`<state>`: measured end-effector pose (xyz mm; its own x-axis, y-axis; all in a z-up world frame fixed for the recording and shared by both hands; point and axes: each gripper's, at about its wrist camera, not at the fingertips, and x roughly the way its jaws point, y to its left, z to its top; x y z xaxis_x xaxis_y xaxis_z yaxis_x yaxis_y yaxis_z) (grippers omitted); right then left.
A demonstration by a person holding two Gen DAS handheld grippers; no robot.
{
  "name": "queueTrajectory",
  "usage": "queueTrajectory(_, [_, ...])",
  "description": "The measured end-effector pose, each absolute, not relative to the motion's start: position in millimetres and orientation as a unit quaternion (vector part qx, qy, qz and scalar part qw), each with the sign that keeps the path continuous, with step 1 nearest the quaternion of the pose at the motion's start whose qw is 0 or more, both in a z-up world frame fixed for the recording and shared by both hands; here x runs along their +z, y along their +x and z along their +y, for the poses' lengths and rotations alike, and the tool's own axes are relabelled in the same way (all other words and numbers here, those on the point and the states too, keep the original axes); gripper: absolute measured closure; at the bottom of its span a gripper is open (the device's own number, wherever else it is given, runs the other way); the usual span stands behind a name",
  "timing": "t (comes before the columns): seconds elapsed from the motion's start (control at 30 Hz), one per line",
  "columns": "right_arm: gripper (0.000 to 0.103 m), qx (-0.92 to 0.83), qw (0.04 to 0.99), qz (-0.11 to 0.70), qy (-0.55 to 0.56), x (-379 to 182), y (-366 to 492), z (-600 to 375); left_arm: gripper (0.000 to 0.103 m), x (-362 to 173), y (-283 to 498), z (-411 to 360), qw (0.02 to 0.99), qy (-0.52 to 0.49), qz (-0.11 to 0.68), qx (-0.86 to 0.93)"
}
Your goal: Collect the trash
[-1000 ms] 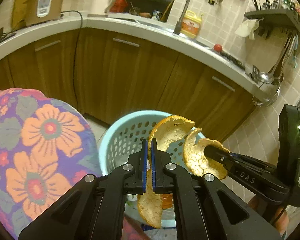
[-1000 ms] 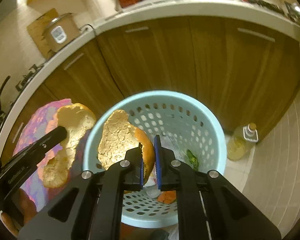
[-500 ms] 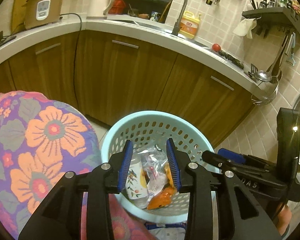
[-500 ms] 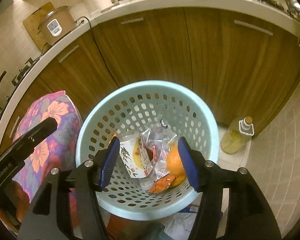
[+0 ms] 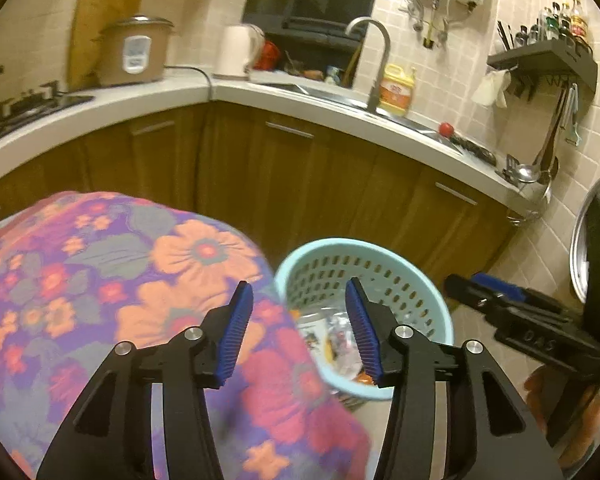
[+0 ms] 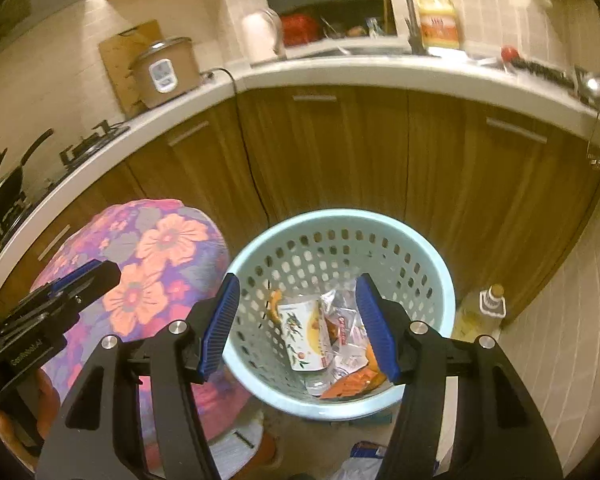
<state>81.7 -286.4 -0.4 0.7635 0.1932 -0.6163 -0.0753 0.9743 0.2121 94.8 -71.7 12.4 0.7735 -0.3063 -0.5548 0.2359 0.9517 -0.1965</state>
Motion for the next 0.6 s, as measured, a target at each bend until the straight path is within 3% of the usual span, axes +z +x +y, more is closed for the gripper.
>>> queueTrajectory(0.13, [0.044,0.073,0.945,0.311,0.073,7,63,-270,0.050,11,74,-54,0.949,-0.055,0.289,-0.113])
queueTrajectory(0.3, [0.041,0.073,0.957,0.275,0.053,14,44,-249,0.037,7,56,-30,0.966,-0.041,0.250,-0.054])
queueTrajectory(0.6, [0.035,0.046,0.974,0.223,0.018,15,23,-219,0.030,5,46,-5,0.977,-0.068,0.202,-0.019])
